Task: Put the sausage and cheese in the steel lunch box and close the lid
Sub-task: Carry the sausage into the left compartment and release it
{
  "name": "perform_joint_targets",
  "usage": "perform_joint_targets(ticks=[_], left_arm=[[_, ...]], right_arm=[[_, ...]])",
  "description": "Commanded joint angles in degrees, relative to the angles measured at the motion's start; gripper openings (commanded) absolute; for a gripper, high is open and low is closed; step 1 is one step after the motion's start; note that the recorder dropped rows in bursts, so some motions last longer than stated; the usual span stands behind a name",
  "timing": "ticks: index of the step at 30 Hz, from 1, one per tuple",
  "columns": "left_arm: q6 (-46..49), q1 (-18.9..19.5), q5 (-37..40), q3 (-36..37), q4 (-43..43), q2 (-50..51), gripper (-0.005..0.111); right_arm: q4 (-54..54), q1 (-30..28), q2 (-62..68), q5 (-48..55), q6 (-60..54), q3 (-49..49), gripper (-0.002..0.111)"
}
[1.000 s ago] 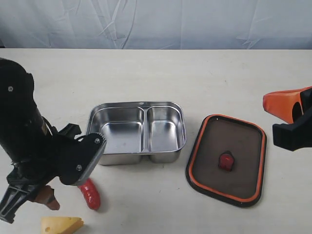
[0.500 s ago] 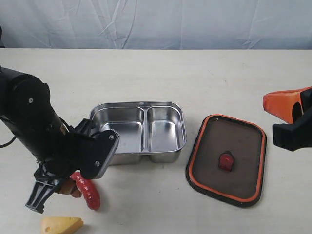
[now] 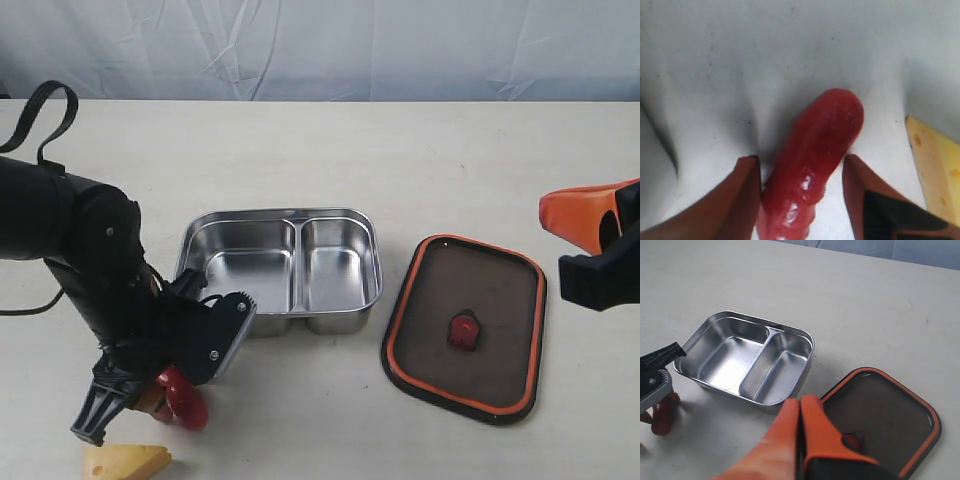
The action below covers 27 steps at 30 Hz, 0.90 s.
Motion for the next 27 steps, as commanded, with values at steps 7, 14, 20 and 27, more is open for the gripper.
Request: perform_joint_targets(ticks=[7,14,20,27], left_arm=[[2.64,-7.27,-0.55,0.16,1.7,-2.23,0.0],[-4.52,-9.0,-8.57,-1.83,9.43,-12.22,0.0],[-9.46,-4.99,-26.1,-1.82,9.75,-12.87,0.0],[-17.58,2.77,-30.33,-1.94,7.33,-7.98,0.001]], right_arm=[[-0.88,-0.24,-0.41,0.22,-0.24,0.17,0.001],[-1.13,-0.24,-0.41,0.22,-0.24,0.17,0.001],[-1.13,-0.24,-0.41,0.22,-0.24,0.17,0.001],[-1.51,-0.24,-0.41,0.07,-0.24,0.17,0.001]])
